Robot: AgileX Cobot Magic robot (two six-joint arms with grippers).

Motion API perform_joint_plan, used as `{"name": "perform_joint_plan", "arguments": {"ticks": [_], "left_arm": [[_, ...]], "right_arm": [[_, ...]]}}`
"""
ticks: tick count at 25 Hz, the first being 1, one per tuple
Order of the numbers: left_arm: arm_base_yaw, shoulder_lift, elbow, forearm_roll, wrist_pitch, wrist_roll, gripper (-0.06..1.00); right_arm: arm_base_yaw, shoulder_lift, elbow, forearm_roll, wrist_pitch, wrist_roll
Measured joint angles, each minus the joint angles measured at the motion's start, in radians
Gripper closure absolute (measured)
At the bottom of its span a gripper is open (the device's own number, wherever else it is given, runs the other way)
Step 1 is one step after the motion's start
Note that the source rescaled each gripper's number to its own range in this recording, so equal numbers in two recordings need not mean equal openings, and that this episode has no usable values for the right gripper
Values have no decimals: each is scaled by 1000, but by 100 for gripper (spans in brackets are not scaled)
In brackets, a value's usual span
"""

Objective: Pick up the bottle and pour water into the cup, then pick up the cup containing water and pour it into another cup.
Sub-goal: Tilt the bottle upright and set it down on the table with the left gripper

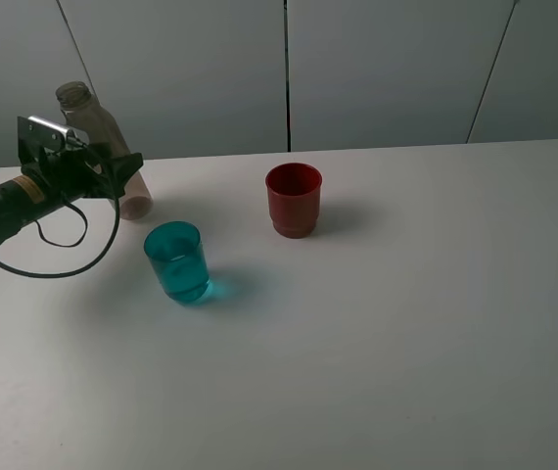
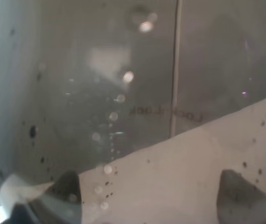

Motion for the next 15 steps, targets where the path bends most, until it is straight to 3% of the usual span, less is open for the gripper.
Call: {"name": "perform_joint_plan", "arguments": {"ticks": [11, 13, 15], "left_arm": [[0, 0, 0, 17, 0, 0, 92], [0, 0, 0, 19, 0, 0, 78], [0, 0, 0, 19, 0, 0, 33]], "right_arm": [[-1, 0, 0, 0, 0, 0], [-1, 0, 0, 0, 0, 0], [-1, 0, 0, 0, 0, 0]]}}
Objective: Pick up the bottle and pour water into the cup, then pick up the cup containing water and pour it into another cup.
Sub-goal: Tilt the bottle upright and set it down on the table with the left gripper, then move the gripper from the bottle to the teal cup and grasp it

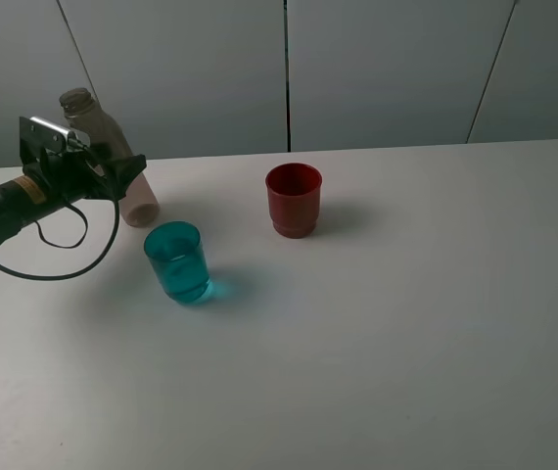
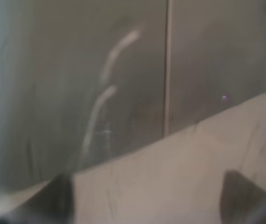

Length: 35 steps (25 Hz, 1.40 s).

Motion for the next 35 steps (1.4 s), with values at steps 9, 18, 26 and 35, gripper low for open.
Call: {"name": "perform_joint_plan", "arguments": {"ticks": [9, 18, 26, 35], "left_arm": [[0, 0, 0, 12, -9, 0, -4], [0, 0, 0, 72, -11, 0, -6], [0, -19, 0, 116, 30, -17, -6], [0, -100, 15, 139, 191, -43, -6]], "right_arm": [[0, 0, 0, 0, 0, 0], [0, 0, 0, 0, 0, 0], [0, 0, 0, 0, 0, 0], [0, 0, 0, 0, 0, 0]]}}
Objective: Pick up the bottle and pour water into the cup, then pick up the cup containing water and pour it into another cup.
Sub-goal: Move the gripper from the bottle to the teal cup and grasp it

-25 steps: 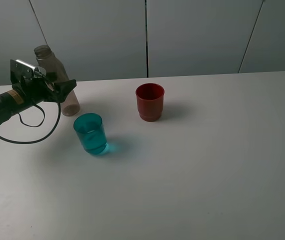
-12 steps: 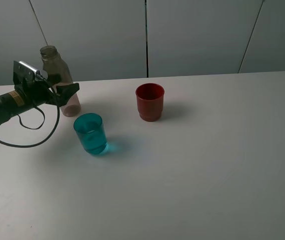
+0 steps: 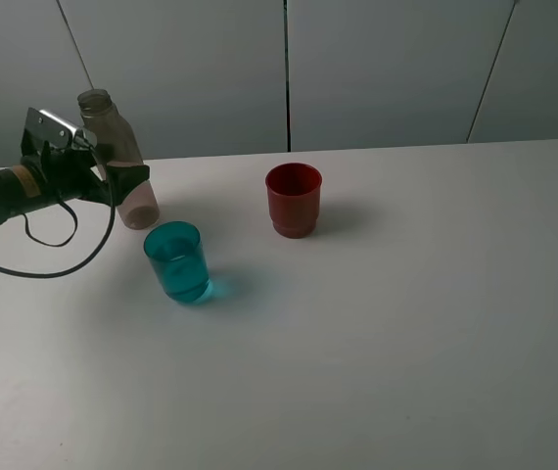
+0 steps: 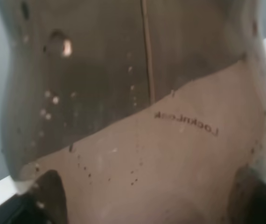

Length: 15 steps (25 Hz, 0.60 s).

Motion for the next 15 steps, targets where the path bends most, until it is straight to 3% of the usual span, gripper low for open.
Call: {"name": "perform_joint_plan", "arguments": {"ticks": [15], "left_arm": [[0, -89, 37, 55, 175, -45, -6]], "right_arm": [[0, 0, 0, 0, 0, 0]]}}
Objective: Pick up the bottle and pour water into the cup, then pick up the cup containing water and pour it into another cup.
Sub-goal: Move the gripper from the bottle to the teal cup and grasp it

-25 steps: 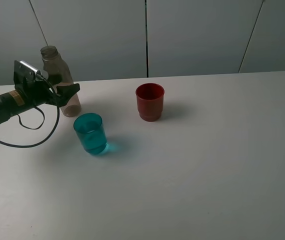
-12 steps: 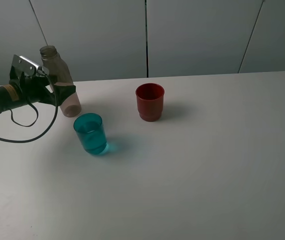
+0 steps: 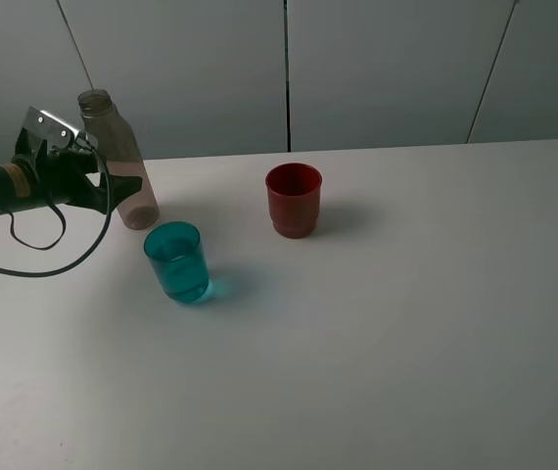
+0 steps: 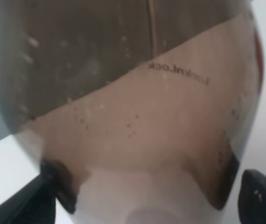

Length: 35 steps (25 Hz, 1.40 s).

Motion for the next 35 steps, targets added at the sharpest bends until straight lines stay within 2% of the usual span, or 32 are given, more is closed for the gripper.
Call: {"name": "perform_joint_plan", "arguments": {"ticks": [7, 12, 30, 35], "left_arm": [[0, -65, 0, 91, 110, -133, -6], [0, -110, 36, 112, 165, -184, -6], [0, -396, 362, 113, 204, -217, -6], [0, -477, 434, 153, 208, -228, -6]], "right_arm": [[0, 0, 0, 0, 0, 0], [0, 0, 0, 0, 0, 0], [0, 0, 0, 0, 0, 0], [0, 0, 0, 0, 0, 0]]}}
